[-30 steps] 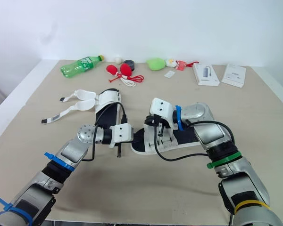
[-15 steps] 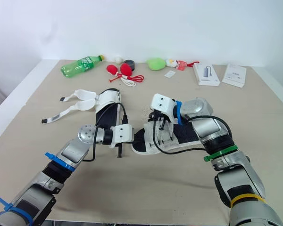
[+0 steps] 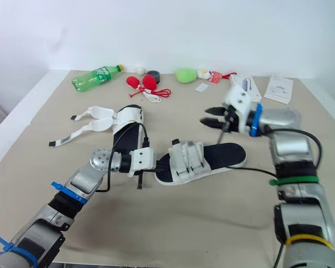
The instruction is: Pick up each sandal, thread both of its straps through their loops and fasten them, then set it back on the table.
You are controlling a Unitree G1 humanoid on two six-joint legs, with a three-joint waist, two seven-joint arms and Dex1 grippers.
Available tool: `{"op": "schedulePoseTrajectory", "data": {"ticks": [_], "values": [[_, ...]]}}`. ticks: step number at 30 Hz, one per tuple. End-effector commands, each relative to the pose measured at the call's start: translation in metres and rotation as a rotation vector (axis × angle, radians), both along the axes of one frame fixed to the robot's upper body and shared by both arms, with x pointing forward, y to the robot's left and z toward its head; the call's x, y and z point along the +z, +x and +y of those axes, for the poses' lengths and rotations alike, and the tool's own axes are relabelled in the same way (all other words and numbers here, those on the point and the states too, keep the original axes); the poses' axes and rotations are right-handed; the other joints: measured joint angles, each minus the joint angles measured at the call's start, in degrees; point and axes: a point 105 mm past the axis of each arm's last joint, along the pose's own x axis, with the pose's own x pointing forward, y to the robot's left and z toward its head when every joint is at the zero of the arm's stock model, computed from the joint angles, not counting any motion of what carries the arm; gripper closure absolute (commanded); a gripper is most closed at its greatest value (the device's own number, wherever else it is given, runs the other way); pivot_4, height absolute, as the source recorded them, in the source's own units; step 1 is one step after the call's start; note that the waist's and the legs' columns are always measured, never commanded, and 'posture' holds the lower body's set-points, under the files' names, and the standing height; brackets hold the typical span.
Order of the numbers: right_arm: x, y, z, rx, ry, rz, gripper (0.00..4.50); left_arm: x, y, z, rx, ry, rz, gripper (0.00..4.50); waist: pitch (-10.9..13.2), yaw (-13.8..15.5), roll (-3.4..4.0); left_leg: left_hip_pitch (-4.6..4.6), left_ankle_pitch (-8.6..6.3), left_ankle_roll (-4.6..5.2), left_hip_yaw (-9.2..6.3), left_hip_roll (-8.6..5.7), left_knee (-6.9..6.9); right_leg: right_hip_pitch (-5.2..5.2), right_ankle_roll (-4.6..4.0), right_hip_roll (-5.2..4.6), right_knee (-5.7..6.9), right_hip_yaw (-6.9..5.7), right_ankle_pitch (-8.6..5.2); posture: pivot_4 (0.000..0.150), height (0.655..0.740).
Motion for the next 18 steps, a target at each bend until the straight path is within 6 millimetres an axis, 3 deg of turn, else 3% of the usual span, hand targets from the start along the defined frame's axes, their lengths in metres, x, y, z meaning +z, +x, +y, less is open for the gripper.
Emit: {"op": "schedulePoseTrajectory", "data": {"ticks": [1, 2, 3, 6, 10, 14, 17, 18], "values": [[-0.012, -0.013, -0.03, 0.021, -0.052, 0.013, 0.76, 0.017, -0.004, 0.007, -0.041, -0.075, 0.007, 4.5, 0.03, -0.14, 0.04, 0.02, 0.0, 0.0, 0.02, -0.01, -0.05, -0.01, 0.07, 0.02, 0.0, 0.01, 0.02, 0.15, 0.74], [-0.018, -0.015, -0.036, 0.015, -0.073, 0.02, 0.28, 0.022, -0.007, 0.008, -0.063, -0.102, 0.02, 4.5, 0.06, -0.26, 0.09, 0.05, 0.0, 0.0, 0.04, -0.02, -0.1, -0.03, 0.11, 0.03, 0.0, 0.04, 0.03, 0.15, 0.74], [-0.023, -0.016, -0.04, 0.014, -0.081, 0.03, 0.13, 0.028, -0.01, 0.01, -0.088, -0.136, 0.036, 4.5, 0.1, -0.55, 0.16, 0.05, 0.0, 0.0, 0.06, -0.01, -0.14, -0.07, 0.16, 0.05, 0.01, 0.08, 0.07, 0.15, 0.74], [-0.025, -0.013, -0.041, 0.022, -0.071, 0.019, 0.13, 0.044, -0.017, 0.018, -0.139, -0.205, 0.08, 4.5, 0.13, -1.31, 0.21, 0.09, 0.01, 0.0, 0.08, 0.07, -0.22, -0.13, 0.14, 0.2, 0.03, 0.15, 0.07, 0.15, 0.74], [-0.024, -0.004, -0.029, 0.073, -0.082, -0.028, 0.0, 0.056, -0.018, 0.037, -0.187, -0.184, 0.018, 3.3, 0.15, -2.01, 0.23, 0.16, 0.02, -0.02, 0.05, 0.17, -0.23, -0.1, 0.08, 0.39, 0.04, 0.19, 0.1, 0.15, 0.74], [-0.026, 0.004, -0.014, 0.132, -0.102, -0.05, 0.0, 0.073, -0.02, 0.052, -0.212, -0.189, -0.002, 1.5, 0.16, -1.89, 0.23, 0.25, 0.04, -0.06, 0.0, 0.3, -0.23, 0.01, 0.03, 0.53, 0.04, 0.19, 0.11, 0.15, 0.74], [-0.032, 0.008, -0.001, 0.184, -0.119, -0.052, 0.0, 0.071, -0.028, 0.056, -0.24, -0.17, -0.004, 0.05, 0.16, -1.86, 0.23, 0.25, 0.05, -0.07, 0.05, 0.31, -0.23, 0.0, 0.03, 0.53, 0.04, 0.23, 0.1, 0.15, 0.74], [-0.034, 0.009, 0.003, 0.195, -0.127, -0.052, 0.0, 0.07, -0.032, 0.055, -0.245, -0.168, 0.003, 0.05, 0.17, -1.84, 0.23, 0.25, 0.05, -0.07, 0.06, 0.29, -0.25, 0.0, 0.05, 0.52, 0.03, 0.25, 0.08, 0.15, 0.74]]}}
